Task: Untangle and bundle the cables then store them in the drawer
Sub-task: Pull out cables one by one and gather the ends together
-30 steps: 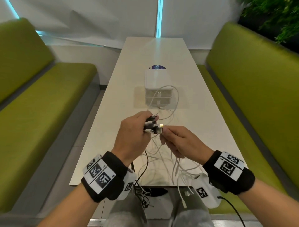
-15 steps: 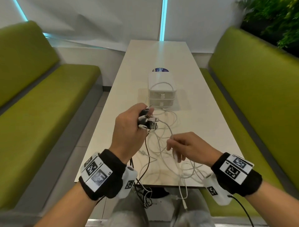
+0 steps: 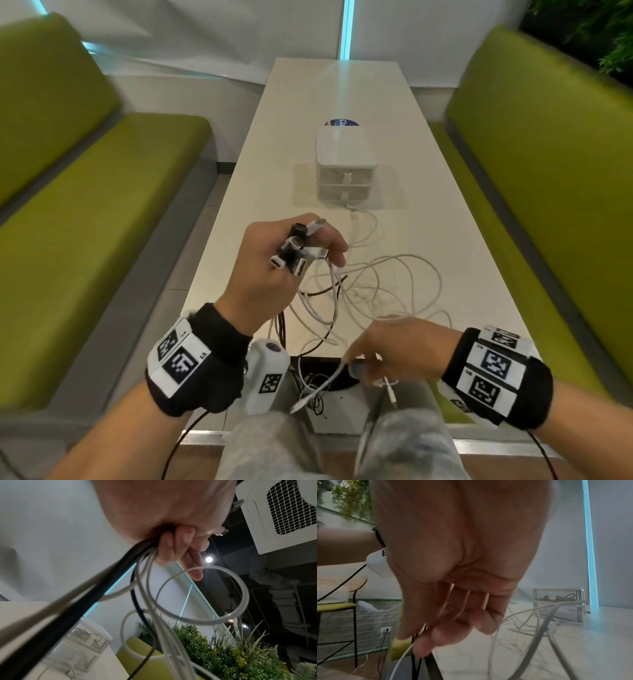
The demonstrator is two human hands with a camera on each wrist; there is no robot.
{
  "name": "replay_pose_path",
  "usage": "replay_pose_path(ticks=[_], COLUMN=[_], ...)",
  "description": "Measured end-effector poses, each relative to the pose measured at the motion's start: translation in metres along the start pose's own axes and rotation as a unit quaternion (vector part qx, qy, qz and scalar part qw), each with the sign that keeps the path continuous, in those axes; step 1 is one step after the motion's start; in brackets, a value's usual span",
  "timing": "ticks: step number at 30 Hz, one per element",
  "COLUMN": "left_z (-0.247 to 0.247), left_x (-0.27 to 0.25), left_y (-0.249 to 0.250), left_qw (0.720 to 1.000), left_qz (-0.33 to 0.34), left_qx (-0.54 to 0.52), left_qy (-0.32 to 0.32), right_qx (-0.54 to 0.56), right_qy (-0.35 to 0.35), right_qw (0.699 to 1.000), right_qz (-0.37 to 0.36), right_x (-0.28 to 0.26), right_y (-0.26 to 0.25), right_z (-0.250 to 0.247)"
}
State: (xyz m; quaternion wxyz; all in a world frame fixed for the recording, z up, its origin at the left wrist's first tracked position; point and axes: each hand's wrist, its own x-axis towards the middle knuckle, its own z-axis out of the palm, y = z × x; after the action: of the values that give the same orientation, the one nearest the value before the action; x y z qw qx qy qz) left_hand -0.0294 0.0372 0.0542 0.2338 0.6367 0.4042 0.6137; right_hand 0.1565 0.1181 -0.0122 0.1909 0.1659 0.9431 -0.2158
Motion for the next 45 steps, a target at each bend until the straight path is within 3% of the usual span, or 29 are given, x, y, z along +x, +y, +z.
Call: replay_pose_path(ticks=[5,12,14,16,19,21,23,25,30,33,35,37,41,43,45], left_z=[0.005,-0.007,-0.01,-0.01,-0.006,-0.004,-0.003,-0.004,-0.007,-0.01,-0.012,-0.013,-0.012,-0.011,-0.011], left_x=[0.0,-0.012,-0.016,-0.018,-0.021,-0.023,-0.023,-0.021,-0.014,-0.016,-0.02,-0.024,-0.03,-0.03,-0.03], left_y=[0.018,0.033,0.038,0.043,0.049,0.053,0.056,0.059,0.067,0.066,0.062,0.056,0.048,0.048,0.048], left_qw=[1.0,0.991,0.991,0.99,0.989,0.989,0.99,0.992,0.994,0.994,0.992,0.989,0.987,0.987,0.988], left_qz=[-0.023,-0.1,-0.096,-0.099,-0.102,-0.105,-0.103,-0.097,-0.081,-0.087,-0.105,-0.13,-0.15,-0.15,-0.142], left_qx=[-0.015,-0.077,-0.084,-0.092,-0.102,-0.1,-0.086,-0.07,-0.058,-0.046,-0.039,-0.035,-0.035,-0.042,-0.038], left_qy=[-0.004,0.041,0.042,0.041,0.036,0.04,0.042,0.045,0.048,0.05,0.054,0.054,0.049,0.05,0.04], right_qx=[-0.043,-0.045,0.019,0.162,0.383,0.418,0.407,0.342,0.071,-0.116,-0.096,-0.006,0.128,0.106,-0.001], right_qy=[0.014,-0.014,-0.054,-0.079,-0.021,0.021,0.049,0.047,0.036,0.002,0.004,0.02,-0.017,-0.056,-0.126], right_qw=[0.996,0.996,0.996,0.983,0.923,0.908,0.912,0.939,0.995,0.992,0.994,0.999,0.992,0.993,0.992], right_qz=[0.075,0.073,0.061,0.03,-0.009,-0.026,-0.03,-0.011,0.062,0.057,0.055,0.041,0.007,0.02,0.027], right_x=[0.006,-0.002,-0.006,-0.011,-0.016,-0.014,-0.007,0.0,0.018,0.027,0.027,0.025,0.029,0.035,0.041], right_y=[0.007,0.007,0.003,-0.007,-0.029,-0.042,-0.05,-0.051,-0.032,-0.035,-0.039,-0.039,-0.035,-0.036,-0.037], right_z=[-0.001,0.008,0.008,0.008,0.012,0.017,0.024,0.029,0.051,0.068,0.068,0.058,0.058,0.072,0.087])
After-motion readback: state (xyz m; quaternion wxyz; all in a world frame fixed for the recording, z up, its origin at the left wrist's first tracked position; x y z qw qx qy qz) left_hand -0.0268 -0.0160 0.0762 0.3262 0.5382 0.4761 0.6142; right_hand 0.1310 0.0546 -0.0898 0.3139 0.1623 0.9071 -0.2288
